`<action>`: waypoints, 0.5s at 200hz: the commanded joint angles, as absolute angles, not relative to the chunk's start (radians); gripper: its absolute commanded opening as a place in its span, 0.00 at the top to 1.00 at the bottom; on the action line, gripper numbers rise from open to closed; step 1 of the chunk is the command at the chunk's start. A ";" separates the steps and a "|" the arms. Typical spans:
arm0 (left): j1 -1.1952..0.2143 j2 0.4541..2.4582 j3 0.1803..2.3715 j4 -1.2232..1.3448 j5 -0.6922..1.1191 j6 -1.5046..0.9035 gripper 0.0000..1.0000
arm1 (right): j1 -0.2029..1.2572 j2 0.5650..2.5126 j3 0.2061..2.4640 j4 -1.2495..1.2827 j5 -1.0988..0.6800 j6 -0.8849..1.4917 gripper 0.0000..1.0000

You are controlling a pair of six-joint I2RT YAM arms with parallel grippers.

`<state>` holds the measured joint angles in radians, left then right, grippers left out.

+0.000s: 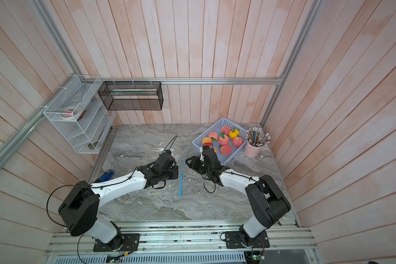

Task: Place the peach in a zip-top bag and seal the zipper
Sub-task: Open the zipper food storage bag.

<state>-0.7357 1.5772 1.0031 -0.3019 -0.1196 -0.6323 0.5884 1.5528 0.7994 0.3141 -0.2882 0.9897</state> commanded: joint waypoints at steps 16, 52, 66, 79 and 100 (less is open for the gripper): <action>-0.735 1.606 1.050 -0.317 -0.099 -0.624 1.00 | 0.608 1.482 0.780 0.331 -0.238 0.913 0.43; -0.735 1.611 1.055 -0.307 -0.077 -0.614 1.00 | 0.626 1.575 0.892 0.182 -0.231 0.876 0.44; -0.735 1.606 1.053 -0.308 -0.075 -0.612 1.00 | 0.629 1.620 0.943 0.124 -0.223 0.866 0.51; -0.734 1.603 1.049 -0.305 -0.072 -0.608 1.00 | 0.634 1.651 0.984 0.086 -0.206 0.855 0.59; -0.734 1.601 1.054 -0.312 -0.075 -0.605 1.00 | 0.637 1.691 1.050 0.007 -0.160 0.842 0.81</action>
